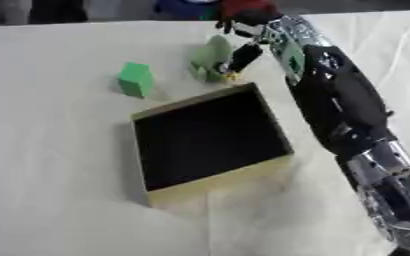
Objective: Pick up objects on the table and place them in the box.
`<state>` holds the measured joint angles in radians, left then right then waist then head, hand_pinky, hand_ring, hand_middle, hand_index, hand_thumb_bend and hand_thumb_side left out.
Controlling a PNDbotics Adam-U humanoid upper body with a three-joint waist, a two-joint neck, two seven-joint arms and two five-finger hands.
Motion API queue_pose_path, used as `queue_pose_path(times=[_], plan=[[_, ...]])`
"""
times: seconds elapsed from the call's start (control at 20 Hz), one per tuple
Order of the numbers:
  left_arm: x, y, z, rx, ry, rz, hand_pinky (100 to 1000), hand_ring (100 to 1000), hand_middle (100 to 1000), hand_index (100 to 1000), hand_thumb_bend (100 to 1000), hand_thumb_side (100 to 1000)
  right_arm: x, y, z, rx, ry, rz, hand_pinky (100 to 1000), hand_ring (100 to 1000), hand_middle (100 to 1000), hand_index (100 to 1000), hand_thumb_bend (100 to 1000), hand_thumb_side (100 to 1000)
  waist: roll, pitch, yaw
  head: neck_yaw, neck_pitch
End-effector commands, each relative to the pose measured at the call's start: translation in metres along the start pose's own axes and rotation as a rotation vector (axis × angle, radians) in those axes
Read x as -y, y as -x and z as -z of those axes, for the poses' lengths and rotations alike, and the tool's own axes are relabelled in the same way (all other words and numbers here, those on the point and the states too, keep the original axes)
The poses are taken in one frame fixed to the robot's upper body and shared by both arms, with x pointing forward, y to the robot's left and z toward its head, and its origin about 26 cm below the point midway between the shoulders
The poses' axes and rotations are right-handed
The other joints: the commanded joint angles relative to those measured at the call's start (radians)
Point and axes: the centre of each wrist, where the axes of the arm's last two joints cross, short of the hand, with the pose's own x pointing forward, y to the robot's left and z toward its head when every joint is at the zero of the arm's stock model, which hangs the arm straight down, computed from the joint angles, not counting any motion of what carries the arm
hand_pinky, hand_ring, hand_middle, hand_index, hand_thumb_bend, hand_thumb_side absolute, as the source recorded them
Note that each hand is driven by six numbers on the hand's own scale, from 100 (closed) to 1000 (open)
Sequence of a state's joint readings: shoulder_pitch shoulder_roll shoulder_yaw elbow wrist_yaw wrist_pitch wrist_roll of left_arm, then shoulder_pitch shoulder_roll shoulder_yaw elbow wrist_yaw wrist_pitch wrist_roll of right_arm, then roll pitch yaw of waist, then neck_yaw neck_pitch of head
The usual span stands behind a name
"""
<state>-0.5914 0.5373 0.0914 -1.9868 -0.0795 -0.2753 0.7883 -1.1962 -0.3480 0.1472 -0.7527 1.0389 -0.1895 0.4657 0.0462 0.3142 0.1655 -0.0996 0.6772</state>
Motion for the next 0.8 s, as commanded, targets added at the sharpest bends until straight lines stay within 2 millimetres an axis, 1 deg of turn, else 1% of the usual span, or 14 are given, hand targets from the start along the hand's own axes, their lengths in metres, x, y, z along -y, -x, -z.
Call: queue_pose_path(times=[0.05, 0.2, 0.35, 0.4, 0.45, 0.5, 0.55, 0.6, 0.65, 0.75, 0.8], plan=[[0.0007, -0.0055, 0.0102, 0.039, -0.012, -0.010, 802, 765, 807, 980, 227, 1000, 0.0126, 0.0024, -0.0032, -0.019, 0.038, -0.019, 895, 916, 825, 1000, 344, 435, -0.001, -0.013, 0.005, -0.004, -0.013], [0.0009, -0.0055, 0.0103, 0.039, -0.014, -0.011, 802, 764, 805, 980, 227, 1000, 0.0117, 0.0037, -0.0034, -0.026, 0.050, -0.027, 879, 897, 789, 1000, 316, 438, -0.002, -0.003, 0.007, -0.005, -0.014], [0.0012, -0.0057, 0.0105, 0.039, -0.015, -0.012, 802, 764, 805, 980, 227, 1000, 0.0111, 0.0040, -0.0033, -0.025, 0.062, -0.031, 878, 895, 786, 1000, 314, 438, -0.003, 0.000, 0.008, -0.005, -0.014], [0.0013, -0.0057, 0.0105, 0.039, -0.015, -0.012, 802, 764, 804, 980, 226, 1000, 0.0108, 0.0040, -0.0032, -0.025, 0.063, -0.032, 846, 851, 721, 1000, 261, 424, -0.003, 0.001, 0.008, -0.005, -0.014], [0.0017, -0.0058, 0.0107, 0.040, -0.016, -0.014, 802, 764, 804, 980, 226, 1000, 0.0111, 0.0033, -0.0030, -0.023, 0.067, -0.037, 846, 851, 721, 1000, 261, 424, -0.003, 0.003, 0.009, -0.006, -0.015], [0.0019, -0.0059, 0.0109, 0.041, -0.016, -0.015, 802, 764, 804, 980, 225, 1000, 0.0114, 0.0029, -0.0030, -0.023, 0.073, -0.040, 833, 833, 695, 980, 223, 404, -0.004, 0.005, 0.010, -0.007, -0.016], [0.0019, -0.0059, 0.0110, 0.041, -0.016, -0.016, 802, 764, 803, 980, 225, 1000, 0.0116, 0.0027, -0.0030, -0.024, 0.081, -0.041, 829, 828, 689, 975, 214, 397, -0.004, 0.006, 0.011, -0.007, -0.016], [0.0019, -0.0060, 0.0111, 0.042, -0.017, -0.016, 802, 764, 803, 980, 226, 1000, 0.0116, 0.0024, -0.0029, -0.024, 0.091, -0.040, 819, 811, 664, 954, 147, 381, -0.004, 0.006, 0.011, -0.007, -0.016], [0.0017, -0.0059, 0.0112, 0.042, -0.018, -0.015, 802, 764, 803, 980, 226, 1000, 0.0117, 0.0020, -0.0029, -0.022, 0.100, -0.036, 816, 806, 657, 948, 106, 382, -0.004, 0.006, 0.011, -0.007, -0.016], [0.0016, -0.0058, 0.0110, 0.042, -0.019, -0.015, 802, 764, 803, 980, 226, 1000, 0.0130, 0.0005, -0.0026, -0.009, 0.117, -0.019, 813, 799, 645, 938, 100, 379, -0.004, 0.004, 0.010, -0.007, -0.014], [0.0015, -0.0058, 0.0109, 0.041, -0.019, -0.014, 802, 765, 803, 980, 226, 1000, 0.0143, 0.0000, -0.0028, -0.003, 0.123, -0.010, 808, 789, 621, 914, 100, 364, -0.004, 0.002, 0.009, -0.006, -0.012]])
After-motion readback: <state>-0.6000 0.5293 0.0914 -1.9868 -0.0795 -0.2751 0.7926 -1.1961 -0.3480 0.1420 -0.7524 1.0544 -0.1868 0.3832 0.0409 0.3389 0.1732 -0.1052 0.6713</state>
